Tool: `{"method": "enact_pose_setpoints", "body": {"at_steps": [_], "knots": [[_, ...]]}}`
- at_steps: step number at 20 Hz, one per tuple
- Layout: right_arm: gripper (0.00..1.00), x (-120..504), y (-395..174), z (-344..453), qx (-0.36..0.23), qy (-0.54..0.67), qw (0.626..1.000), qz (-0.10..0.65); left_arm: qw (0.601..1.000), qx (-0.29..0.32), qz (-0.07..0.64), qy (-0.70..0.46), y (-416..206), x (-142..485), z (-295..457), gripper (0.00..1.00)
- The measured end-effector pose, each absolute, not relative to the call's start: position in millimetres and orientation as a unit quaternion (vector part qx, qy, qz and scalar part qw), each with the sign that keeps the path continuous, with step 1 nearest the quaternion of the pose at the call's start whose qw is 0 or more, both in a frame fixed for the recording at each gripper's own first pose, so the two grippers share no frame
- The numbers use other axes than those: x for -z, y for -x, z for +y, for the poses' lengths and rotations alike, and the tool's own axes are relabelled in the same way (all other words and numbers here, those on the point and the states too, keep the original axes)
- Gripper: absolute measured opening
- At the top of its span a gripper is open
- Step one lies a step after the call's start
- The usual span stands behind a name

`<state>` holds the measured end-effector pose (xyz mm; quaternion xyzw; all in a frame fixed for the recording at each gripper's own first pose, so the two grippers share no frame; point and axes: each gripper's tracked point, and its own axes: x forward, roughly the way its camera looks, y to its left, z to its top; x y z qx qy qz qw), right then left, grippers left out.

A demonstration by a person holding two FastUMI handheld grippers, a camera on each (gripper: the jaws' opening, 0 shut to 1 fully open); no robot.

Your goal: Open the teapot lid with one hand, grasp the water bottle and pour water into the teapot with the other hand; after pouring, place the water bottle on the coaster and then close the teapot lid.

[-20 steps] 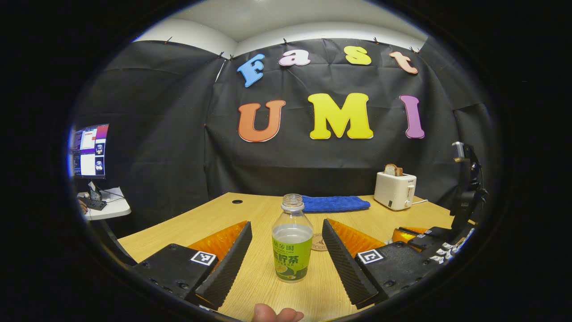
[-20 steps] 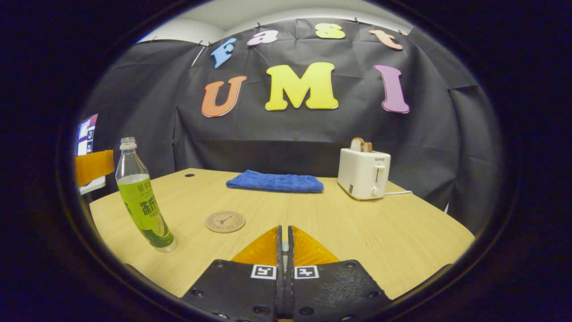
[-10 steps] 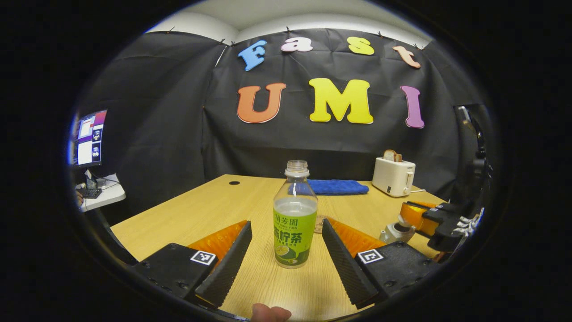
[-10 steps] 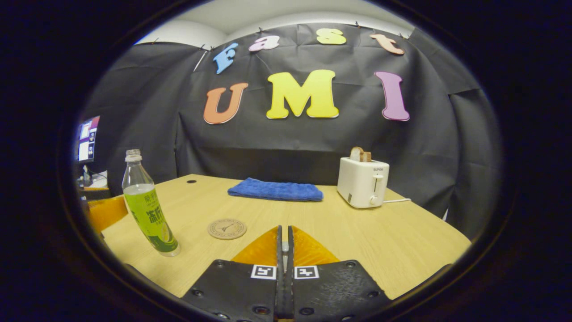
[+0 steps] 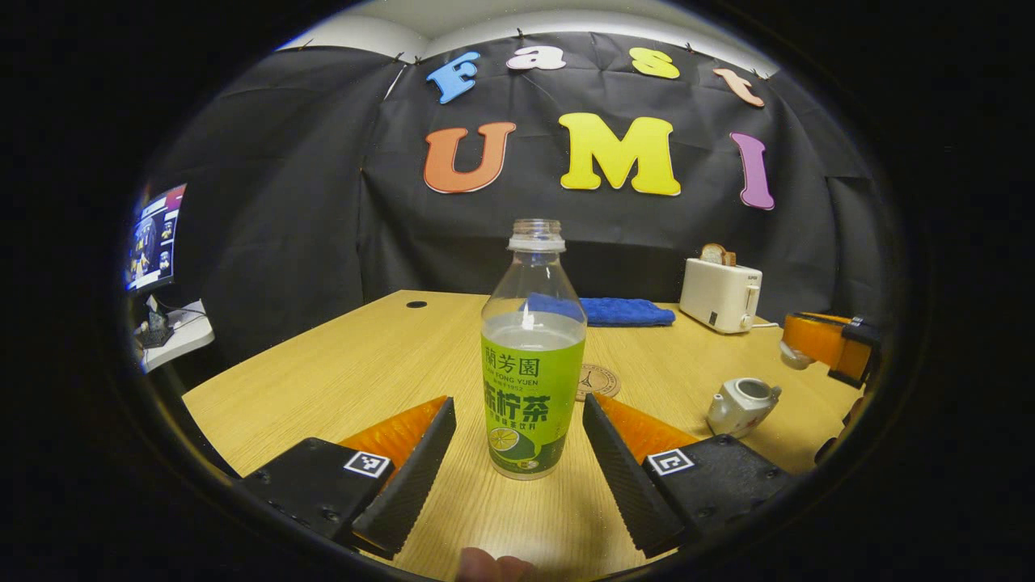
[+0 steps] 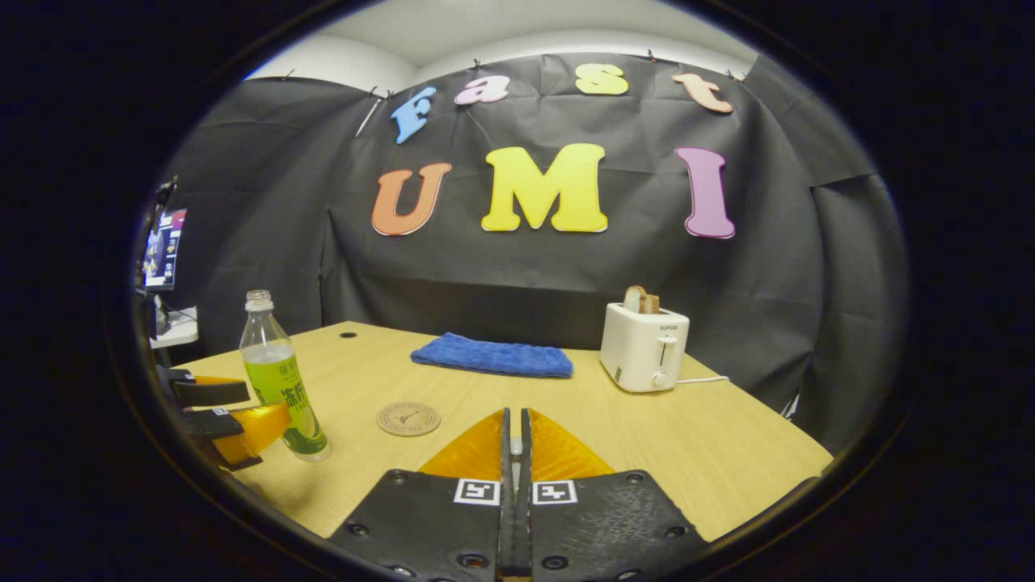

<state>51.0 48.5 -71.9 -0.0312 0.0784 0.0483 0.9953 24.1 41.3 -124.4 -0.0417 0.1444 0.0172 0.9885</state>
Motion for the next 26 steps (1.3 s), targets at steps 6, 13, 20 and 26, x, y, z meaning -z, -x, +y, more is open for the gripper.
{"method": "enact_pose_setpoints", "body": {"at_steps": [6, 13, 20, 26], "knots": [[0.0, 68, -52, 44, -0.048, 0.033, 0.995, 0.078, 0.986, -0.015, 0.161, 0.036, -36, 140, 40, 0.99], [0.0, 72, -54, 33, -0.042, 0.029, 0.995, 0.083, 0.985, -0.012, 0.169, 0.025, -40, 145, 38, 0.89], [0.0, 68, -51, 22, -0.041, 0.026, 0.995, 0.081, 0.984, -0.015, 0.174, -0.032, -39, 133, 45, 0.77], [0.0, 67, -48, 5, -0.041, 0.028, 0.995, 0.082, 0.97, -0.018, 0.151, -0.189, -41, 100, 55, 0.74]]}}
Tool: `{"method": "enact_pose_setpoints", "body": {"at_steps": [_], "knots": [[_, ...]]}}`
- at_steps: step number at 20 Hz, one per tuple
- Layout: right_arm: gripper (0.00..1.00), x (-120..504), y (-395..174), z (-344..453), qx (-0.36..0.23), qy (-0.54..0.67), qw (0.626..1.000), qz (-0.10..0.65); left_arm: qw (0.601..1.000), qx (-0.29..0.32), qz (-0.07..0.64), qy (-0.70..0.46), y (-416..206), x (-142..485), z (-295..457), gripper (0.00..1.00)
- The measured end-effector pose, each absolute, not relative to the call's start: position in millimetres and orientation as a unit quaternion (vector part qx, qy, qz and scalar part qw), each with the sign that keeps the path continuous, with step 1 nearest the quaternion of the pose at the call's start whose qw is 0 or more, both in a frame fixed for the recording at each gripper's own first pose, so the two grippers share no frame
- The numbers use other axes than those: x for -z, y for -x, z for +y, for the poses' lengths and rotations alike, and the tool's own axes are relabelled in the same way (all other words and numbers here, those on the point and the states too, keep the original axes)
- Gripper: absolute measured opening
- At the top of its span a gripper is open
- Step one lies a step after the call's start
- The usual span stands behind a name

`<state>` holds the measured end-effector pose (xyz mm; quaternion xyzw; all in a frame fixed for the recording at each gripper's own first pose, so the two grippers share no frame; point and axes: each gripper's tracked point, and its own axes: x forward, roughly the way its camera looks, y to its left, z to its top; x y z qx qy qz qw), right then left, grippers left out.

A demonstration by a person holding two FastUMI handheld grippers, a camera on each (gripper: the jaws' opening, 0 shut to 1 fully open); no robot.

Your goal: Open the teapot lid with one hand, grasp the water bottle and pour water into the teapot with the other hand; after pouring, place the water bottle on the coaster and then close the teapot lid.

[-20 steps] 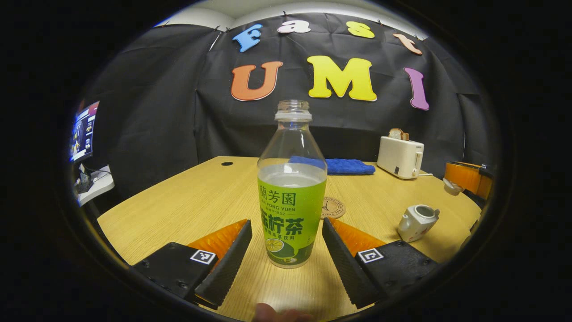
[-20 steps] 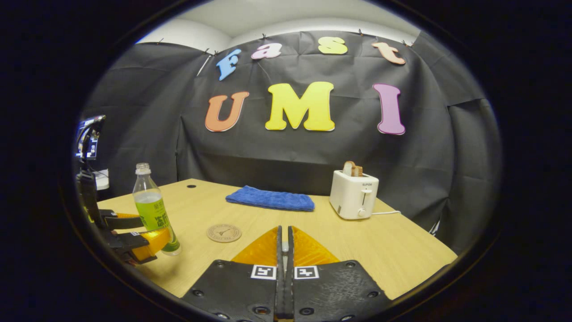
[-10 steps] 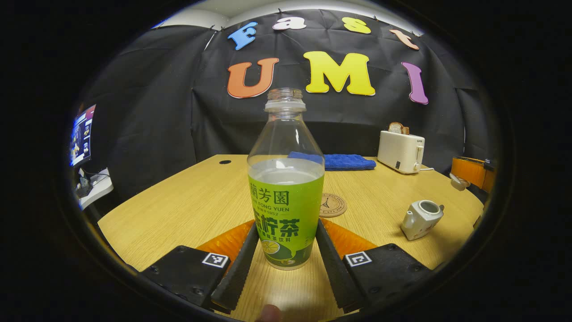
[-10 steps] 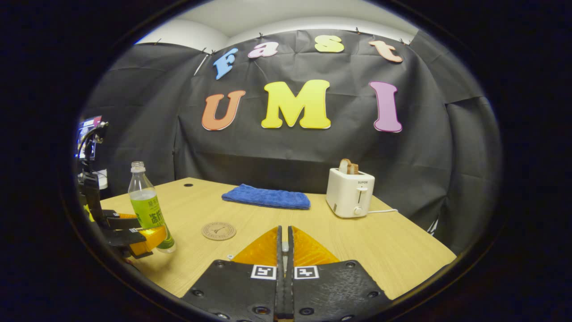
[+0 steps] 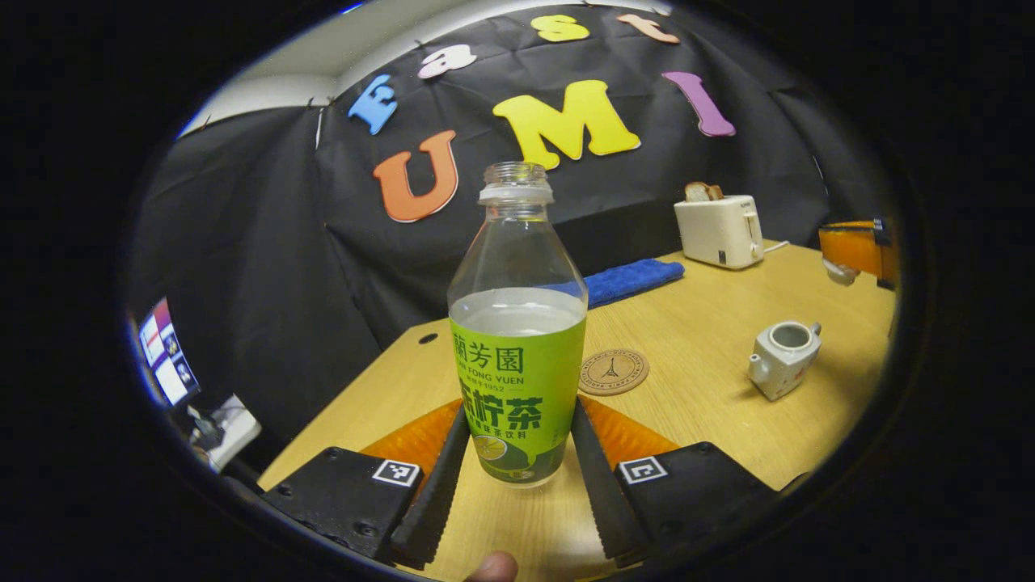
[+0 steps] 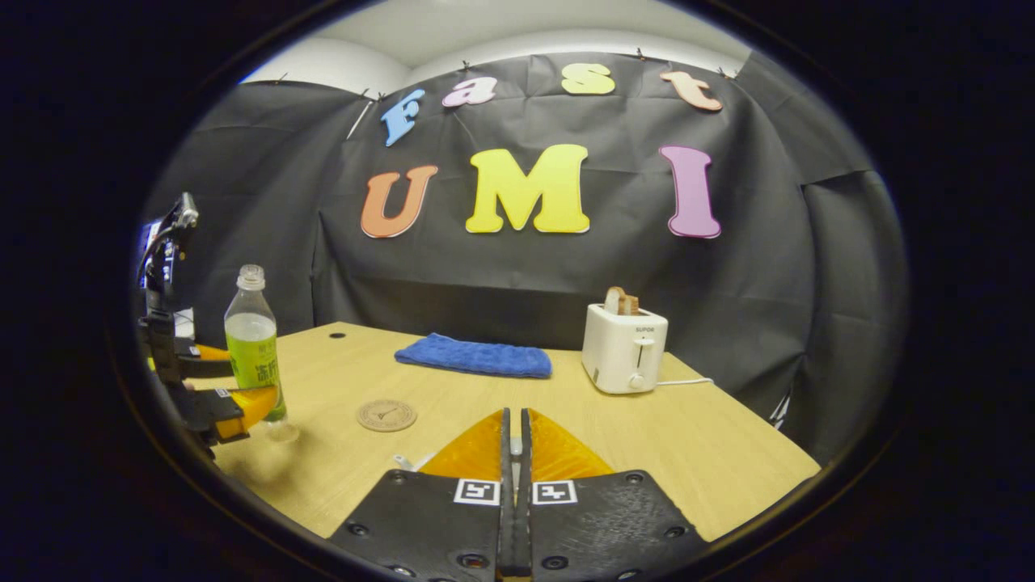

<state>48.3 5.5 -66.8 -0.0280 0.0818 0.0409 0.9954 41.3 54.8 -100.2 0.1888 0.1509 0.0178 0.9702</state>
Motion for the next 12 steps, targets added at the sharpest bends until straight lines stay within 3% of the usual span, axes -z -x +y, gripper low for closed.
{"method": "enact_pose_setpoints", "body": {"at_steps": [12], "knots": [[0.0, 70, -41, -38, -0.033, 0.032, 0.995, 0.085, 0.869, 0.021, 0.166, -0.466, -41, 101, 39, 0.74]]}}
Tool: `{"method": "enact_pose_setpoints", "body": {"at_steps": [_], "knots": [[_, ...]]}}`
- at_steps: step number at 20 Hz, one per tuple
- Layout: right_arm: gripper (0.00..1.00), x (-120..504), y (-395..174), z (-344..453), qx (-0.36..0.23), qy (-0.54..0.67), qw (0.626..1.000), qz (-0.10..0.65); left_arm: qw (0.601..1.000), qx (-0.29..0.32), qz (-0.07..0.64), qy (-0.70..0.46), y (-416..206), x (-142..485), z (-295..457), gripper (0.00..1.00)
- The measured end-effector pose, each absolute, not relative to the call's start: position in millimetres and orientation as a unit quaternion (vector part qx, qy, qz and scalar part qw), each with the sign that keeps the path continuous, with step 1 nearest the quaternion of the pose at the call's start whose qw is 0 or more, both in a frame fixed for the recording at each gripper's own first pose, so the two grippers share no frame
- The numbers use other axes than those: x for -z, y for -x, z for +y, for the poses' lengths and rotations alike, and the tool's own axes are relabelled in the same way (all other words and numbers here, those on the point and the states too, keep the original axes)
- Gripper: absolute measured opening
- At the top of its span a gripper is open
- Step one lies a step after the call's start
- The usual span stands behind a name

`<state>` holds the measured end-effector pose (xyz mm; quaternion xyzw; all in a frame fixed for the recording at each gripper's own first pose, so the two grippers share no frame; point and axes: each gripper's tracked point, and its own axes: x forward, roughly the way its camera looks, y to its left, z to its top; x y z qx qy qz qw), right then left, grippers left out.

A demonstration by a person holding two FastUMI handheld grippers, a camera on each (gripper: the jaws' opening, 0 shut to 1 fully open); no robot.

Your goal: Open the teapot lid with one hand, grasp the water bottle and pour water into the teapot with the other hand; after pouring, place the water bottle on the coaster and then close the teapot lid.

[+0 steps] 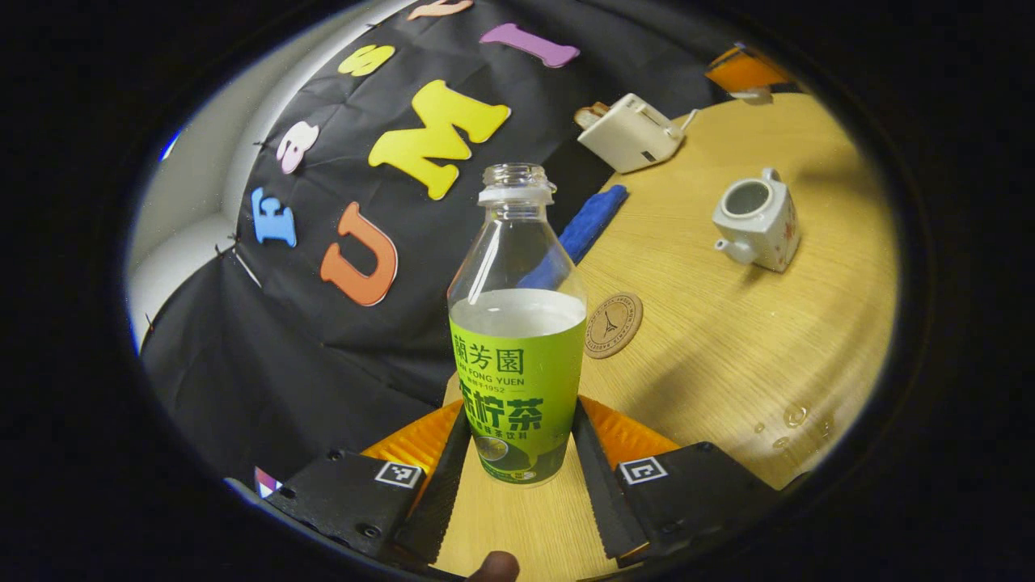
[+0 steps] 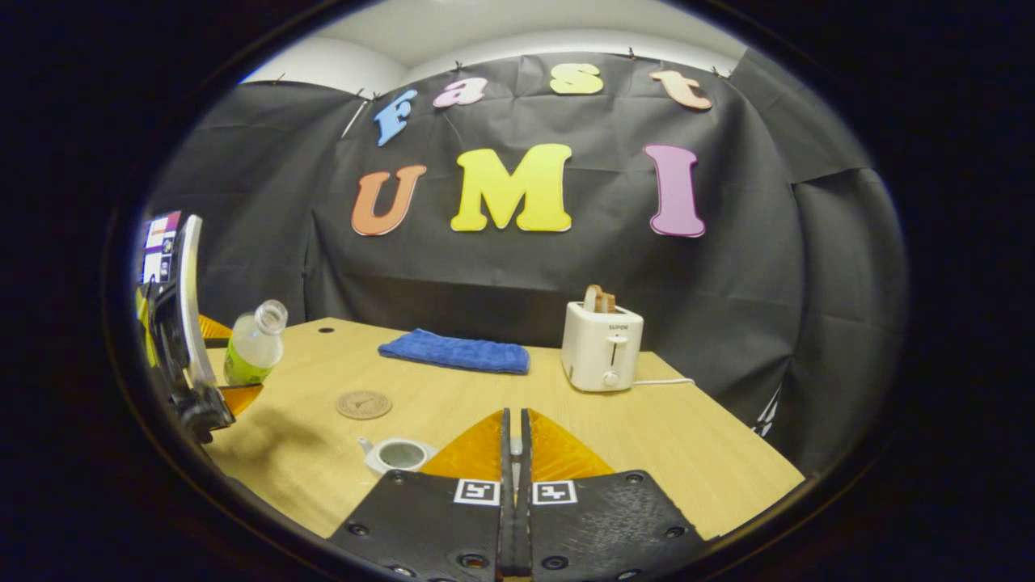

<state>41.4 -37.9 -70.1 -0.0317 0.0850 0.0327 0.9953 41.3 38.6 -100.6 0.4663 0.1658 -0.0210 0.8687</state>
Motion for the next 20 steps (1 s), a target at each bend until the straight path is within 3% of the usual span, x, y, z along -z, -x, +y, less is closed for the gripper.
{"method": "enact_pose_setpoints", "body": {"at_steps": [12, 20], "knots": [[0.0, 82, -36, -60, -0.034, 0.033, 0.995, 0.093, 0.735, 0.089, 0.184, -0.647, -44, 115, -1, 0.73], [0.0, 84, -35, -67, -0.034, 0.035, 0.994, 0.094, 0.665, 0.092, 0.173, -0.721, -58, 99, -18, 0.73]]}}
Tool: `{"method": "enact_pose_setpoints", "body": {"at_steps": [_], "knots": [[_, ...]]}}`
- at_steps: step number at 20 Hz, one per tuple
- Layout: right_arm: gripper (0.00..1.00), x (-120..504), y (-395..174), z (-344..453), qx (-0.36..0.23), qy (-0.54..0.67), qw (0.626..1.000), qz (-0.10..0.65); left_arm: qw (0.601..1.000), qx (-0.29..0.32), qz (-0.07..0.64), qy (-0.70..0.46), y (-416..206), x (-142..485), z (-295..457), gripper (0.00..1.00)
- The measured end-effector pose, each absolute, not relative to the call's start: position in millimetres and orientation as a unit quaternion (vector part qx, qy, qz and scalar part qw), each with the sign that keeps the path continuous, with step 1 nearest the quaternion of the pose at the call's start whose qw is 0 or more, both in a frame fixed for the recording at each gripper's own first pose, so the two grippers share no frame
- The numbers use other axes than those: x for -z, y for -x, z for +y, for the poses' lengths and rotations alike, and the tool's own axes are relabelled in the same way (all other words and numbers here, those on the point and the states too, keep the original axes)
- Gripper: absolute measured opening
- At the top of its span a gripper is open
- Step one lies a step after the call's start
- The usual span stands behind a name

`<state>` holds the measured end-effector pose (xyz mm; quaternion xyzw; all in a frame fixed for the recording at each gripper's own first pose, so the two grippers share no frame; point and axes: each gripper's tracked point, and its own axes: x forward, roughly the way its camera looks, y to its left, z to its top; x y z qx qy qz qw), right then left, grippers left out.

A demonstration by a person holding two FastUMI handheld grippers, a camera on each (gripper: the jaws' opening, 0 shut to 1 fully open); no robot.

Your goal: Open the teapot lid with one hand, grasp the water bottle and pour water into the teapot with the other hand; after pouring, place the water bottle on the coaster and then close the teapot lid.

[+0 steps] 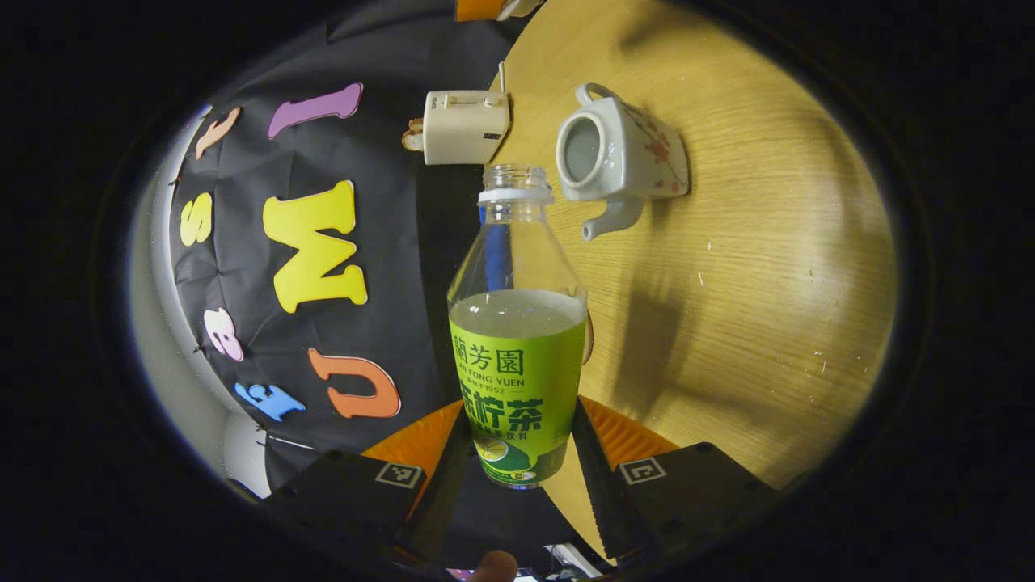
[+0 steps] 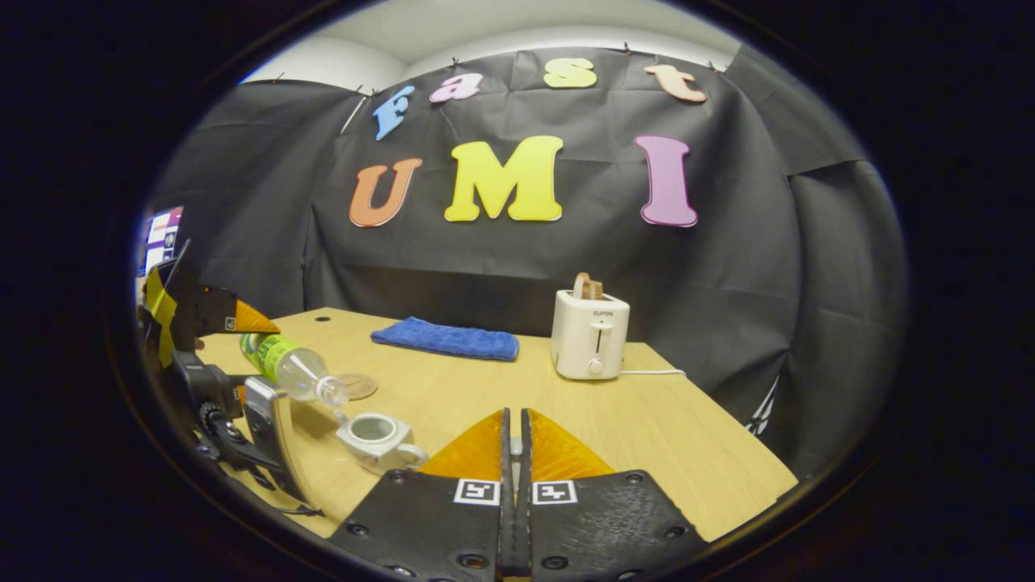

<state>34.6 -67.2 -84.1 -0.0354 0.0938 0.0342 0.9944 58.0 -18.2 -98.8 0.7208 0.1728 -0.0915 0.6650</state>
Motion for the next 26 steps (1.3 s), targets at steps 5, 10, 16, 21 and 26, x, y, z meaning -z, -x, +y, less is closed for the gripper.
{"method": "enact_pose_setpoints", "body": {"at_steps": [5, 10, 16, 21, 26], "knots": [[0.0, 86, -36, -75, -0.031, 0.031, 0.994, 0.096, 0.626, 0.085, 0.155, -0.759, -68, 80, -25, 0.73], [0.0, 86, -36, -80, -0.029, 0.027, 0.995, 0.096, 0.6, 0.081, 0.152, -0.782, -72, 71, -27, 0.73], [0.0, 88, -36, -82, -0.029, 0.026, 0.995, 0.097, 0.569, 0.083, 0.144, -0.805, -78, 69, -31, 0.73], [0.0, 88, -35, -81, -0.03, 0.024, 0.994, 0.098, 0.549, 0.08, 0.132, -0.821, -80, 63, -33, 0.73], [0.0, 88, -34, -81, -0.03, 0.025, 0.995, 0.097, 0.533, 0.08, 0.127, -0.833, -80, 58, -36, 0.73]]}}
